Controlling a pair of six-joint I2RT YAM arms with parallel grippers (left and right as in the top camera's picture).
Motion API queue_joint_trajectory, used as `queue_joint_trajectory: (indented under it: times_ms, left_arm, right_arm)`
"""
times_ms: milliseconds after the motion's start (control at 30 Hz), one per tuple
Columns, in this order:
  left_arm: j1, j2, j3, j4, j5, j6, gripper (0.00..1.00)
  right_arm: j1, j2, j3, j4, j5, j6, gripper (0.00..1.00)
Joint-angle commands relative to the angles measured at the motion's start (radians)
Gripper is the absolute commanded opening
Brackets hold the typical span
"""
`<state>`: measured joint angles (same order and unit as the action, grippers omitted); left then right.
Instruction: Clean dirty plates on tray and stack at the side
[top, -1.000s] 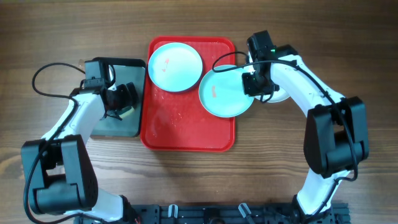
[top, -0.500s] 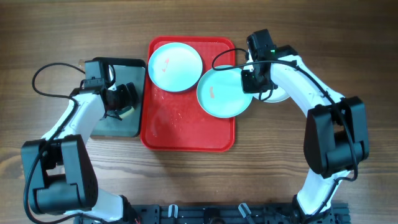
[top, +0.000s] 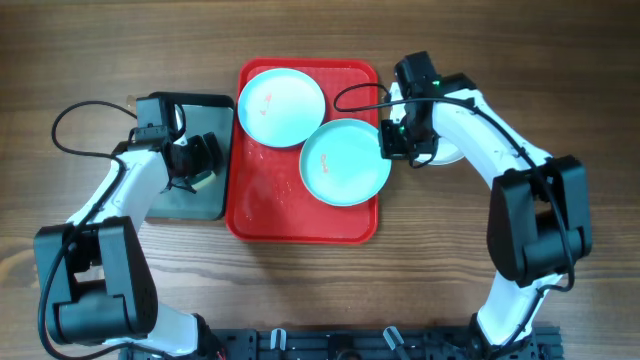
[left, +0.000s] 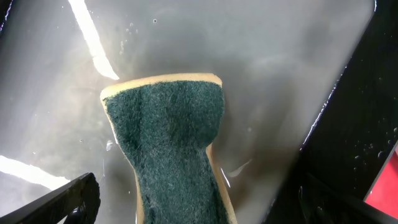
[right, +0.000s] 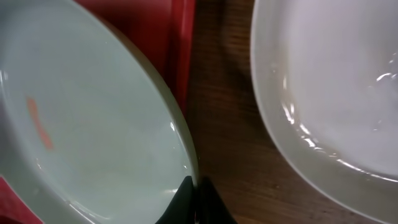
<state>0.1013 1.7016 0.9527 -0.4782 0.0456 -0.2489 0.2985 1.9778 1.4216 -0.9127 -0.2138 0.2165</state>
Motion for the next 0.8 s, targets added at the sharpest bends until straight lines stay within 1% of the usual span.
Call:
queue_joint_trajectory:
  times_ms: [0,200,333,467,500,567,600,667,700,767]
  left_arm:
    - [0.004,0.005,-0.007,0.000,-0.014,0.002,1.00]
    - [0.004,0.005,-0.007,0.000,-0.014,0.002,1.00]
    - [0.004,0.005,-0.007,0.000,-0.014,0.002,1.00]
    - [0.004,0.005,-0.007,0.000,-0.014,0.002,1.00]
    - [0.004,0.005,-0.007,0.000,-0.014,0.002,1.00]
    - [0.004,0.005,-0.007,0.000,-0.014,0.002,1.00]
    - [0.004,0.005,-0.007,0.000,-0.014,0.002,1.00]
    - [0.004,0.005,-0.007,0.000,-0.014,0.002,1.00]
    - [0.004,0.005,-0.007,0.000,-0.014,0.002,1.00]
    - [0.004,0.005,-0.007,0.000,-0.014,0.002,1.00]
  right_arm:
    - [0.054,-0.027,-0.007,0.003,-0.045,0.093,0.04]
    - [0.123,-0.026,-0.017,-0.001,-0.042,0.187,0.04]
    - [0.153,-0.025,-0.019,-0.023,-0.042,0.206,0.04]
    - [0.172,-0.025,-0.020,-0.038,-0.043,0.214,0.06]
    - [0.176,-0.025,-0.020,-0.038,-0.043,0.214,0.08]
    - [0.180,-0.025,-0.020,-0.037,-0.043,0.213,0.17]
    - [0.182,-0.025,-0.020,-0.035,-0.043,0.209,0.30]
    - [0.182,-0.025,-0.020,-0.021,-0.042,0.182,0.41]
    - [0.182,-0.025,-0.020,0.000,-0.041,0.142,0.43]
    - [0.182,-0.025,-0.020,0.032,-0.031,0.090,0.45]
